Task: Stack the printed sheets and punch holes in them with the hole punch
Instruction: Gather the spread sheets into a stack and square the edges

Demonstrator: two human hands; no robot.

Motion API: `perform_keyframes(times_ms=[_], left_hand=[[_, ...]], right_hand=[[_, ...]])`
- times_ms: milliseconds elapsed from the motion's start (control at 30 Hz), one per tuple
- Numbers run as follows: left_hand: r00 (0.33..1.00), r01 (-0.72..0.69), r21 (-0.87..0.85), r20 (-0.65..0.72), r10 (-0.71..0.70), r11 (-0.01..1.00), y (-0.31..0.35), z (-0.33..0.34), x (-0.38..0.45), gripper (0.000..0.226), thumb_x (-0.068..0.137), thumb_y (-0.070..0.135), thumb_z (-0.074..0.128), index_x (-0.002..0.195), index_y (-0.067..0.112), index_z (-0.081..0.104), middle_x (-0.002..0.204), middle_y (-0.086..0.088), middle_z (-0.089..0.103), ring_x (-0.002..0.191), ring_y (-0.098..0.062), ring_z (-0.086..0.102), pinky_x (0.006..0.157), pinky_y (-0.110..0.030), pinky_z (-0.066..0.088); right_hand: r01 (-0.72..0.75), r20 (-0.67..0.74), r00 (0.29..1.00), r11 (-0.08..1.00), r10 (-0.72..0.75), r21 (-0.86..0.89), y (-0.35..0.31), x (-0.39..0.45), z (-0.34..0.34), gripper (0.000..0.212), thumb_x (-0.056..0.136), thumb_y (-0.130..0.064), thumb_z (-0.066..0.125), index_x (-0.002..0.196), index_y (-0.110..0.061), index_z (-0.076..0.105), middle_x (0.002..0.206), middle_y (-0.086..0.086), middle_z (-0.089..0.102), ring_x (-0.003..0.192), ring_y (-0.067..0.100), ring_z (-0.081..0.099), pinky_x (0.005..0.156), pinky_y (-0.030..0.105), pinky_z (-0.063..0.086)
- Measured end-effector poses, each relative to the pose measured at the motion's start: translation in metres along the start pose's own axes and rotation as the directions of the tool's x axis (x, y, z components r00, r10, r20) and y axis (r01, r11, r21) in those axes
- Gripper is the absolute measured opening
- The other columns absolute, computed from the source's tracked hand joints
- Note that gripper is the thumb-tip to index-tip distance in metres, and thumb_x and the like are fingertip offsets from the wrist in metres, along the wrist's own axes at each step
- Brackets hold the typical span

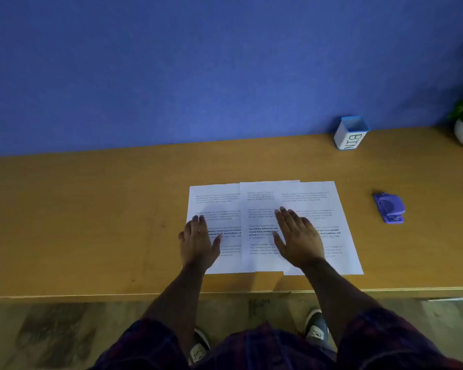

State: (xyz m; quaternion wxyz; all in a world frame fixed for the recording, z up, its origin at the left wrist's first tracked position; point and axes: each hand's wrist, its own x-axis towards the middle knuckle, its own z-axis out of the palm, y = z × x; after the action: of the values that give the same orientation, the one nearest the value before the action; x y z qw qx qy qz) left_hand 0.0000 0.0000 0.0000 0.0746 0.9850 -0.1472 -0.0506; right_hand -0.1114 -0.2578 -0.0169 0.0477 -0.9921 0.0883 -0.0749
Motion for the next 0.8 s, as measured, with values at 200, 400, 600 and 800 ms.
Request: perform_keyframes(times_ms=[200, 400, 600, 800], left_hand=[[0.987, 0.142, 0.039, 0.072, -0.145, 0.989, -0.003, 0.005, 0.004, 0.098, 0.082, 0.066, 0.065, 0.154, 0.011, 0.029, 0.156, -0.013, 0.038, 0.141, -0.035, 0.041, 0.110, -0.055, 0.039], [0.908, 0.394, -0.038, 0.175, -0.382, 0.918, -0.002, 0.013, 0.006, 0.112, 0.070, 0.069, 0.076, 0.150, 0.010, 0.025, 0.148, -0.019, 0.038, 0.135, -0.040, 0.040, 0.106, -0.057, 0.040], [0.860, 0.499, -0.105, 0.184, -0.476, 0.860, -0.003, 0.010, 0.014, 0.118, 0.056, 0.066, 0.089, 0.143, 0.007, 0.035, 0.140, -0.022, 0.046, 0.128, -0.043, 0.047, 0.099, -0.055, 0.046], [0.826, 0.546, -0.105, 0.230, -0.514, 0.831, -0.001, 0.004, 0.018, 0.111, 0.056, 0.061, 0.092, 0.137, 0.006, 0.041, 0.138, -0.021, 0.048, 0.129, -0.042, 0.048, 0.102, -0.054, 0.045]], right_hand=[[0.285, 0.083, 0.956, 0.958, -0.281, -0.038, -0.010, 0.003, 0.010, 0.060, 0.100, -0.047, 0.053, 0.145, -0.006, 0.054, 0.149, 0.014, 0.056, 0.134, 0.033, 0.057, 0.101, 0.046, 0.055], [0.441, 0.187, 0.886, 0.896, -0.424, -0.058, -0.026, 0.011, 0.011, 0.065, 0.092, -0.058, 0.058, 0.136, -0.011, 0.061, 0.134, 0.008, 0.068, 0.111, 0.028, 0.071, 0.087, 0.040, 0.059], [0.393, 0.299, 0.879, 0.919, -0.371, -0.015, -0.031, 0.013, 0.018, 0.074, 0.086, -0.071, 0.055, 0.138, -0.017, 0.059, 0.131, 0.003, 0.070, 0.104, 0.025, 0.073, 0.081, 0.039, 0.060], [-0.073, 0.188, 0.980, 0.995, 0.060, 0.065, -0.023, 0.014, 0.016, 0.076, 0.097, -0.069, 0.041, 0.154, -0.018, 0.038, 0.159, 0.008, 0.044, 0.139, 0.029, 0.052, 0.111, 0.046, 0.046]])
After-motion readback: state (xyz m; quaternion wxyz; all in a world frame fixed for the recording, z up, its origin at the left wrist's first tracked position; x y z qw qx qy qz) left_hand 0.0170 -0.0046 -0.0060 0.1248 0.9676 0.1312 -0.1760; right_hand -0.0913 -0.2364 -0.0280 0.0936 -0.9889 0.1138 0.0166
